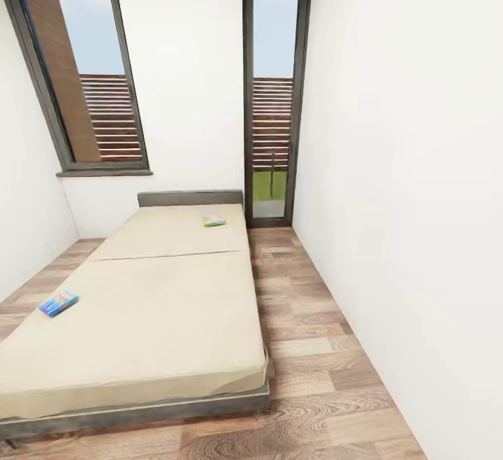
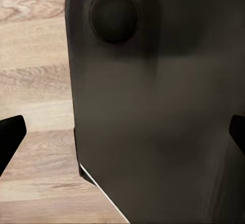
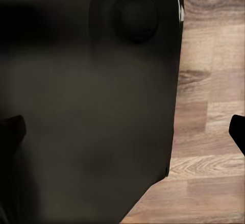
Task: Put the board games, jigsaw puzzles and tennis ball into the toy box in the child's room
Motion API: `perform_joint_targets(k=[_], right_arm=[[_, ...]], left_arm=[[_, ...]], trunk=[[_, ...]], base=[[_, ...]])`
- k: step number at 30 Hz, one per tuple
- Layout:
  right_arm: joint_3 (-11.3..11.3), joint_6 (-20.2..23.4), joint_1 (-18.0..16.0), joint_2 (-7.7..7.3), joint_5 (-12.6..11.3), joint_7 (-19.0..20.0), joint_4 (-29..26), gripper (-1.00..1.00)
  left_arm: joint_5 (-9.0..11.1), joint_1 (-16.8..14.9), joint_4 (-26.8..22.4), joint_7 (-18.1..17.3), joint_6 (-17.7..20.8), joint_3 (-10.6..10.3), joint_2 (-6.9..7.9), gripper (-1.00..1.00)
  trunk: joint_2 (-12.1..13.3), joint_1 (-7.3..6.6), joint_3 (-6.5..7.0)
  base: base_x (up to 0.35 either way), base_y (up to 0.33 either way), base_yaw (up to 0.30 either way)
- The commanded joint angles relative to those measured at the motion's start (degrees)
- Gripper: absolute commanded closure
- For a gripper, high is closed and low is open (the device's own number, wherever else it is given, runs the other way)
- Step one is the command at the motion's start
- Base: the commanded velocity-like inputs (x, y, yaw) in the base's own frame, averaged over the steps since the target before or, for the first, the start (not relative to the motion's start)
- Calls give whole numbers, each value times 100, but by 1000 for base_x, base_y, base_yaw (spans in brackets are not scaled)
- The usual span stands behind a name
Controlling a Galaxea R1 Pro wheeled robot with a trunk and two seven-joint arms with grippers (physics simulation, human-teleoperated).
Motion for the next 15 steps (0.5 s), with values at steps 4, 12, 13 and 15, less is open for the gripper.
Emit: perform_joint_targets(k=[4, 12, 13, 15], right_arm=[[25, -9, -10, 8, 6, 8, 0, -100], [8, -9, -10, 163, 9, -8, -23, -100], [10, -9, -10, 164, 9, -8, -24, -100], [14, -9, -10, 166, 9, -8, -25, -100]], left_arm=[[0, -10, -9, -9, 15, -9, -35, -100], [0, -10, -9, -9, 9, 3, -51, -100], [0, -10, -9, -9, 9, 0, -50, -100], [0, -10, -9, -9, 9, -4, -45, -100]], trunk=[[-1, 0, -3], [-1, 0, -3], [-1, 0, -3], [-1, 0, -3]], base=[[0, 0, 0], [0, 0, 0], [0, 0, 0], [0, 0, 0]])
